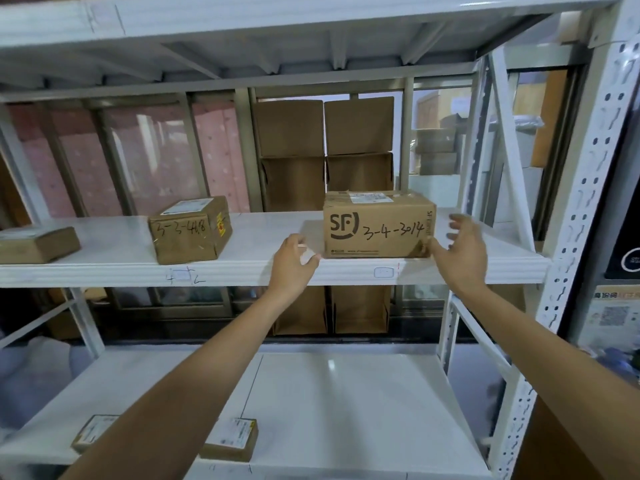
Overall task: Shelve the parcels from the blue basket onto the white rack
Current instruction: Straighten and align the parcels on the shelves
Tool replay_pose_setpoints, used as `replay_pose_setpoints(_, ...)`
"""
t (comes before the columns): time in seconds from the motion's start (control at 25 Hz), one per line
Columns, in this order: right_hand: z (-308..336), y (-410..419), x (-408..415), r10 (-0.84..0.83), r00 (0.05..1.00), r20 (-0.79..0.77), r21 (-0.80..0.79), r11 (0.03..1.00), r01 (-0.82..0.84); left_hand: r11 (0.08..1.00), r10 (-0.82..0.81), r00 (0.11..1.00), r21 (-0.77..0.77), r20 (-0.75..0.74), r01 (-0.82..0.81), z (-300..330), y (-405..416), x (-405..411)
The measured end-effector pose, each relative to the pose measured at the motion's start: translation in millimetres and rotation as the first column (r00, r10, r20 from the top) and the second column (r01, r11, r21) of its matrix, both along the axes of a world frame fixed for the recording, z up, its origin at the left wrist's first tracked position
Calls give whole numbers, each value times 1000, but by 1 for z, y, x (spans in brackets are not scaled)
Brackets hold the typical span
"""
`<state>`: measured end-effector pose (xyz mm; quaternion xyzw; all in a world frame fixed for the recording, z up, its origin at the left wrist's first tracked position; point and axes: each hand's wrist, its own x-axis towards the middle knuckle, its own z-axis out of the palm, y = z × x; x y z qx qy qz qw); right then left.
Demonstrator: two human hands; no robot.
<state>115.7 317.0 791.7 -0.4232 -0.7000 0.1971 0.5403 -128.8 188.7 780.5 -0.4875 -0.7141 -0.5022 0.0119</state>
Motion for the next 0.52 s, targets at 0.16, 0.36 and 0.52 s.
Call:
replay_pose_setpoints(0.16,18,-59,-63,42,999,-28,397,917,-28,937,245,959,288,-144,-196,-1,-67,-70)
replay_pose_setpoints(0.36,24,-123,-209,369,866,339,210,867,-452,830,459,879,416,-127,-373,6,-128,-178)
replay_pose_setpoints(0.52,1,-147,-308,510,838,193,-150,860,-488,987,155,986,-43,-56,-157,1,-148,-274)
